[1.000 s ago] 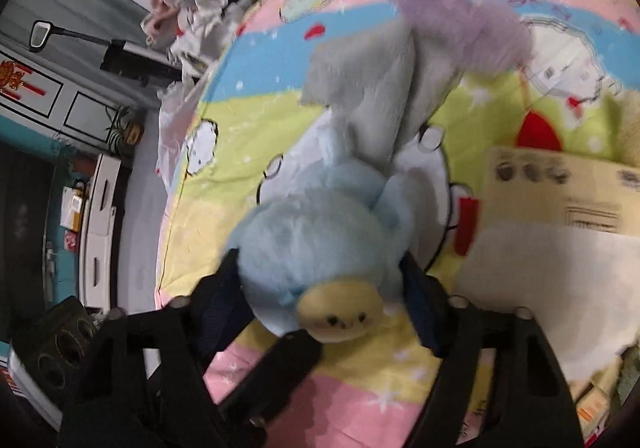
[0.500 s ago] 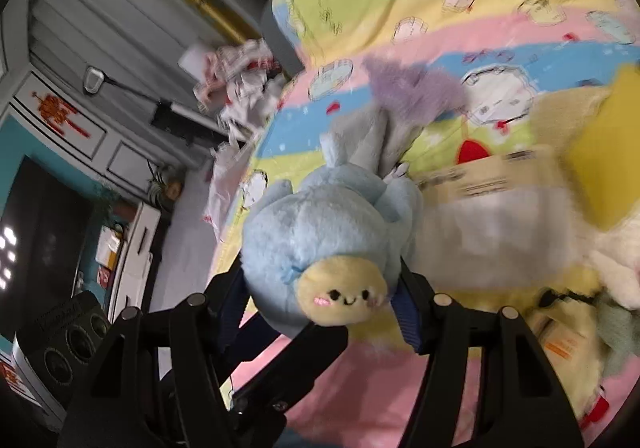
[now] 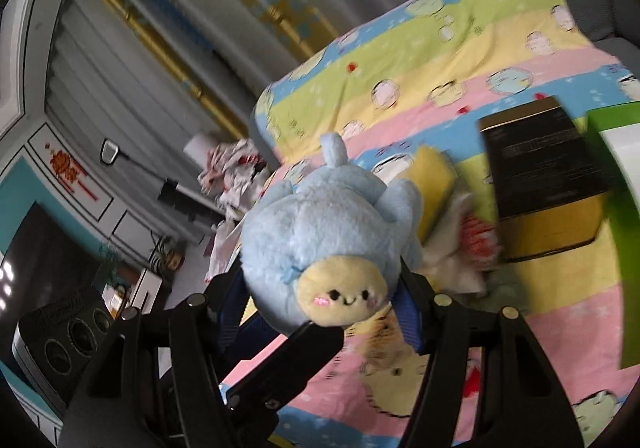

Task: Organize soft objects
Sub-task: 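Carry the bunny over the green-rimmed white box and open the right gripper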

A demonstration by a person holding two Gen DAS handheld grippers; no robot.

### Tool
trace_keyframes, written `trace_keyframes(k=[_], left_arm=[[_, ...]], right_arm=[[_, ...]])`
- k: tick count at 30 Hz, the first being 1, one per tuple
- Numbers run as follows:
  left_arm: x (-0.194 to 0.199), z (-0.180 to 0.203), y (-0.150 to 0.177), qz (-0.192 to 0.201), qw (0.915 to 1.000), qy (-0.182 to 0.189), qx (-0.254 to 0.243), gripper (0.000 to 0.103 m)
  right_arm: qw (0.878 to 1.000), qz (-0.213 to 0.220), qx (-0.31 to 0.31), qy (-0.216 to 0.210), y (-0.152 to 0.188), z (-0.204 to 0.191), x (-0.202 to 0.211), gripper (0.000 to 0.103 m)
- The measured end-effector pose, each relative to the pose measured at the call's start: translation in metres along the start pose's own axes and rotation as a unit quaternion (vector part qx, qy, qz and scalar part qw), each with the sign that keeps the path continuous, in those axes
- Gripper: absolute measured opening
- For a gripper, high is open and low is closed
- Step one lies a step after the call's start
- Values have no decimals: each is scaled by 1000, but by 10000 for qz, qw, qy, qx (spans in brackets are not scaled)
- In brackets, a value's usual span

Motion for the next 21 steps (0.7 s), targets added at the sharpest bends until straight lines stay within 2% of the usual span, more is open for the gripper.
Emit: trace_keyframes(k=[7,15,21], left_arm=[[-50,56,-8,-276,9972,607,-324,43],[-113,116,-8,-765,9865,1274,-687,43],[-147,149,-4,-1094,9785,1469,-951,43]], right_arm=[[9969,587,-322,413,-12,58,50,63],[9854,1143,-1062,680,-20,139,97,63],[9727,1439,-1637,803,-16,188,120,63]])
Point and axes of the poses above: each gripper's, at about its wrist camera, not at the fingertips, and x roughly against the way its jaws point, z to its right, y to its underside, the point moved 6 cm from there along -x, roughly the way its jaws point, and after that the axes turned 10 degrees about -z, right-handed, at the moved point
